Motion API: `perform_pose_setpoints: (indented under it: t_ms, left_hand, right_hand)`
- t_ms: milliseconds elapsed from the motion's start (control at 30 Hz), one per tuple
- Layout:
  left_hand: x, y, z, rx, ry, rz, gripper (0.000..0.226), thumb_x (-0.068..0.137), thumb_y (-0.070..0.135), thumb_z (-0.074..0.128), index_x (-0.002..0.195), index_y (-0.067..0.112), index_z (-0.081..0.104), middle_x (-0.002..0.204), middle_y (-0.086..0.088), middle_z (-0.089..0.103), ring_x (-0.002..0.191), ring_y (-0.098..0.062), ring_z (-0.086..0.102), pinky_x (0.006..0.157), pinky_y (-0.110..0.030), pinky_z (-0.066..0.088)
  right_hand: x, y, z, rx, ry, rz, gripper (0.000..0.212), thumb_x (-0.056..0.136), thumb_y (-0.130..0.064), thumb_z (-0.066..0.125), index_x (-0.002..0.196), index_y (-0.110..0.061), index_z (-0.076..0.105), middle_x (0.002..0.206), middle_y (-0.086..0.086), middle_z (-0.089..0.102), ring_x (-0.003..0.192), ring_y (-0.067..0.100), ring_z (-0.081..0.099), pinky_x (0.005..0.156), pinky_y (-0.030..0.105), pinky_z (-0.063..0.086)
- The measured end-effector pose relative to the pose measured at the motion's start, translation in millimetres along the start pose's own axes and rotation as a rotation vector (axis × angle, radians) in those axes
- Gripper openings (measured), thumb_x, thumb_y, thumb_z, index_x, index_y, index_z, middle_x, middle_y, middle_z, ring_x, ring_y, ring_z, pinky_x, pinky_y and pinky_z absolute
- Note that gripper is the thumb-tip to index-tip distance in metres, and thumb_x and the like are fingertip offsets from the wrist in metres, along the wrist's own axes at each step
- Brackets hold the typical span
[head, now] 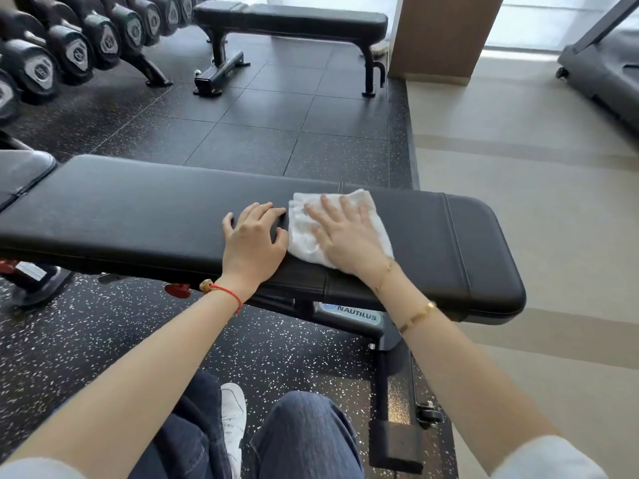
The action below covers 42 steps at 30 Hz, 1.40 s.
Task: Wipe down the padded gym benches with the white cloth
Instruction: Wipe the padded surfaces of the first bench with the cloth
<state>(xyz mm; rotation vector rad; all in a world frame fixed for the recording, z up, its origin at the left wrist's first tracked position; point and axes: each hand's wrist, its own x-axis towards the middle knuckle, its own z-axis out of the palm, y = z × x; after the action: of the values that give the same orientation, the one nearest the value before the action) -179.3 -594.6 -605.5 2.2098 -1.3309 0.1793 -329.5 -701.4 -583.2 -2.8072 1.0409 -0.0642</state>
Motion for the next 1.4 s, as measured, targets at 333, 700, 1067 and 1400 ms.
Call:
perform_pose_setpoints:
  t_ms: [333,700,1067,1400]
  left_hand:
    - [-3,5,-1,0.018,-0.038,-0.007,0.041,0.093,0.023,0.049,0.133,0.023,0.057,0.146,-0.001,0.051,0.142,-0.019,0.037,0.119,-0.055,0.016]
    - [-4,52,-5,-0.082,-0.059,0.064,0.04,0.094,0.024,0.052,0.134,0.02,0.057,0.143,-0.001,0.053,0.139,-0.018,0.039,0.118,-0.046,0.023]
    - [-17,98,28,-0.034,-0.157,0.101,0.041,0.095,0.034,0.047,0.135,0.029,0.053,0.147,0.004,0.045,0.141,-0.014,0.032,0.119,-0.055,0.013]
    - [-18,99,33,0.012,-0.122,0.125,0.041,0.094,0.032,0.047,0.134,0.026,0.053,0.146,0.0,0.047,0.141,-0.019,0.035,0.118,-0.06,0.017]
  right_hand:
    - [-5,100,-30,0.034,0.048,0.431,0.05,0.107,-0.035,0.018,0.157,-0.033,0.014,0.167,-0.001,0.007,0.152,0.028,0.005,0.121,0.05,-0.004]
    - [-103,99,-8,0.023,0.08,0.281,0.051,0.104,-0.042,0.016,0.155,-0.046,0.009,0.166,-0.011,0.005,0.153,0.02,0.001,0.122,0.042,-0.007]
    - [-38,175,-33,0.088,0.027,0.473,0.05,0.106,-0.039,0.02,0.156,-0.038,0.014,0.167,-0.003,0.008,0.152,0.03,0.004,0.122,0.05,-0.002]
    - [-132,155,-12,0.039,0.084,0.343,0.05,0.105,-0.04,0.017,0.154,-0.046,0.011,0.166,-0.009,0.006,0.153,0.023,0.003,0.122,0.043,-0.001]
